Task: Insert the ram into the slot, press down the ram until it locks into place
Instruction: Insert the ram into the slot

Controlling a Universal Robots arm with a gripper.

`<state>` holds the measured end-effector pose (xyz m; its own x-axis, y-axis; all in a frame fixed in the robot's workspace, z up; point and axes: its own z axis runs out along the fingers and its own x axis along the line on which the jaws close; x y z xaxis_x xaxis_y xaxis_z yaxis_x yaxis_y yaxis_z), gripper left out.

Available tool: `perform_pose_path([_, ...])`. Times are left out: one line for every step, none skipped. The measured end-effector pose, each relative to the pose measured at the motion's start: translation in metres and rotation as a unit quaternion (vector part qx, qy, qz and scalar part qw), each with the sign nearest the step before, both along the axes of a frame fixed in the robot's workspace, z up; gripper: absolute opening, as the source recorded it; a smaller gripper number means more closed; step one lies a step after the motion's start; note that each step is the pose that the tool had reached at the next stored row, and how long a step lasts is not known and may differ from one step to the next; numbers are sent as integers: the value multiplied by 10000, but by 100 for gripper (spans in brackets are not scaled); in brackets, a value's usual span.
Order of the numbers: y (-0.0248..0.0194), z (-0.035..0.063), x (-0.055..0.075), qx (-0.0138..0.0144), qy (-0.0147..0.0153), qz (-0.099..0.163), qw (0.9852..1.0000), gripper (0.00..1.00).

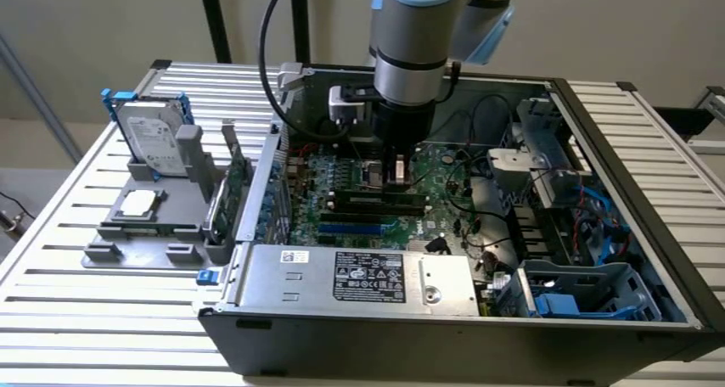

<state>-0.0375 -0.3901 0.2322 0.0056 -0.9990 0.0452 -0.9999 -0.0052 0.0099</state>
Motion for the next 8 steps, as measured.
perform_pose_path([-1,0,0,0,0,0,10000,13])
perform_pose_path([-3,0,0,-1,0,0,10000,13])
perform_pose_path([-4,0,0,-1,1,0,10000,13])
perform_pose_path([-4,-1,0,-1,1,0,10000,13])
perform_pose_path([-5,-2,0,-1,1,0,10000,13])
perform_pose_path([-5,-4,0,-1,1,0,10000,13])
perform_pose_path([-5,-7,-1,0,0,0,10000,13])
perform_pose_path([-5,-9,-2,0,0,0,10000,13])
